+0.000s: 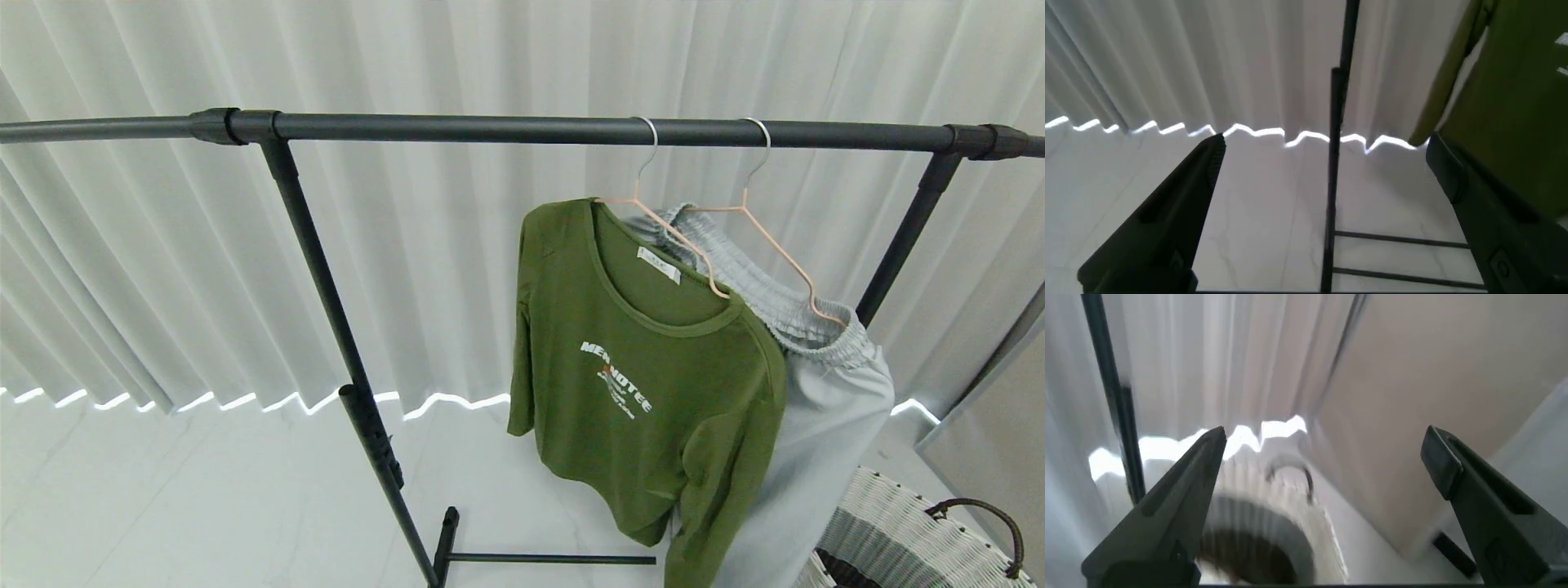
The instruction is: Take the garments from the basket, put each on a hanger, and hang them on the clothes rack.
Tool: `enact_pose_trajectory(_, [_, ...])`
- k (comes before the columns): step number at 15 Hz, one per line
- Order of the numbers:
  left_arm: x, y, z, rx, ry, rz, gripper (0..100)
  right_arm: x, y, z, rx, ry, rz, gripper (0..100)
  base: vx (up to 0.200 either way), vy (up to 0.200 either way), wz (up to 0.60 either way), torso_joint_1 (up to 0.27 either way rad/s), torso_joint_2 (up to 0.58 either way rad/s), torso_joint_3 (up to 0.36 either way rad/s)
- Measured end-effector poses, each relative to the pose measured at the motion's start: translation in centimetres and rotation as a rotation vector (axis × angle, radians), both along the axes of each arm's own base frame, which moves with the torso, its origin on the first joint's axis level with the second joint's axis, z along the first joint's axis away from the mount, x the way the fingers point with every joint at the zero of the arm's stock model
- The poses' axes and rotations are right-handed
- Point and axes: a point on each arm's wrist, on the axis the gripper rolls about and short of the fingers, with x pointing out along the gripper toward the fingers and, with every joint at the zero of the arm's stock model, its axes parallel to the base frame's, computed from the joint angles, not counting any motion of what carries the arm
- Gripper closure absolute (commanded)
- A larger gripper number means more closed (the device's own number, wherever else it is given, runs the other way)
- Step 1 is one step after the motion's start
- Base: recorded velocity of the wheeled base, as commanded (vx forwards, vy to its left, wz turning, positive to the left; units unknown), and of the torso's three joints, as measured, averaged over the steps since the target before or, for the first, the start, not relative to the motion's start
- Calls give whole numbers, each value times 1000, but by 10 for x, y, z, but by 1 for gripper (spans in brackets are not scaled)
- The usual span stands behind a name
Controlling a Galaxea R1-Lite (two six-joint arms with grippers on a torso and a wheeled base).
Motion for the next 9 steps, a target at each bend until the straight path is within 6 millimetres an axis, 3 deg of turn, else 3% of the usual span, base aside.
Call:
enact_pose_trajectory(4, [-1,4,0,-33,-7,189,0,2,3,-3,17,-8,152,0,0,0,0,0,0,0])
enact_pose_trajectory(9, [-1,4,0,-39,-9,201,0,5,14,-12,-14,92,645,0,0,0,0,0,0,0])
